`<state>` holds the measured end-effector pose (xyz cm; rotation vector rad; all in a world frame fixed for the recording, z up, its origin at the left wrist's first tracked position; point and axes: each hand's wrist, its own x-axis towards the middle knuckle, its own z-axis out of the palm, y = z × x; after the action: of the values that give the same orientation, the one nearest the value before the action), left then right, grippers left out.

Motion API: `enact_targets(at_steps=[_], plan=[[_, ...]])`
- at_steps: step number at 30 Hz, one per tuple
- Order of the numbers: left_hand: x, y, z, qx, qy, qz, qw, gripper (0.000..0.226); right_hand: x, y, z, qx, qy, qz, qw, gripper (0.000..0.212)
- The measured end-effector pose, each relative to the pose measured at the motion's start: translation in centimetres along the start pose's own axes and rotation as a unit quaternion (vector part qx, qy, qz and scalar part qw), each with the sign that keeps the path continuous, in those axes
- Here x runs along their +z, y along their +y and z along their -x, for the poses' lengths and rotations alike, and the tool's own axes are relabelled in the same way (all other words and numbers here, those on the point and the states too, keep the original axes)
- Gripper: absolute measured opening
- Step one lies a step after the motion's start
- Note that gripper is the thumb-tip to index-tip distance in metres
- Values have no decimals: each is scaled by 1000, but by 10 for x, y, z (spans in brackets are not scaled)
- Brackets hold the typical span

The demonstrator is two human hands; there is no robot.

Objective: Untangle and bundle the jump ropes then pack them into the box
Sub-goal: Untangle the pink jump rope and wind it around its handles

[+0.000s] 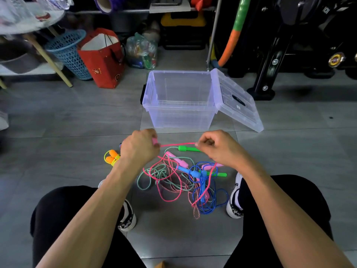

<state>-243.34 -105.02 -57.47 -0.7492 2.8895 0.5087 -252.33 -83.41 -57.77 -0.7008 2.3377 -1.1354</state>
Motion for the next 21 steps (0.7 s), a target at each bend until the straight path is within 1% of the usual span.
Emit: enact_targets(at_steps=[2, 3, 4, 5, 6, 8, 11, 13, 14, 15, 16, 18, 19, 20, 21], plan=[[1, 11, 7, 113, 9, 56, 992, 41, 5, -2, -1, -14, -17, -10, 1000, 21], [2, 16, 10, 173, 19, 84, 981, 42, 8, -4, -2, -23, -29, -20, 999, 19], [3, 21, 12, 213, 23, 106, 971, 37, 10, -5, -2, -33, -37, -29, 998, 16], [6, 25, 14, 233, 23, 115, 965, 28, 11, -7, -2, -40, -39, -34, 998, 15], [8, 26, 14, 235, 23, 117, 965, 22, 12, -9, -2, -45, -37, -37, 998, 14], [12, 26, 12, 221, 33, 140, 965, 16, 11, -11, -1, -49, -33, -45, 997, 15], [9, 20, 7, 174, 99, 153, 968, 10, 8, -12, 0, -33, -26, -56, 998, 12], [4, 11, 1, 99, 152, 168, 969, 10, 4, -11, 0, -11, -12, -50, 999, 14], [1, 5, -4, 52, 164, 175, 969, 7, 2, -9, -1, -3, -7, -52, 999, 14], [0, -3, -9, 7, 160, 186, 969, 3, -1, -9, -1, 1, -5, -60, 998, 15], [-2, -9, -13, -32, 142, 191, 971, 8, -2, -8, -1, 2, -3, -69, 998, 16], [-3, -17, -16, -72, 71, 162, 982, 16, -4, -8, -1, -6, 1, -68, 998, 17], [-1, -16, -14, -61, 30, 128, 989, 21, -3, -9, 0, -12, -1, -60, 998, 17], [1, -11, -9, -29, -5, 93, 995, 29, -2, -10, 0, -18, -4, -55, 998, 17], [3, -4, -5, 23, -22, 73, 997, 40, 0, -11, 0, -23, -10, -54, 998, 16]])
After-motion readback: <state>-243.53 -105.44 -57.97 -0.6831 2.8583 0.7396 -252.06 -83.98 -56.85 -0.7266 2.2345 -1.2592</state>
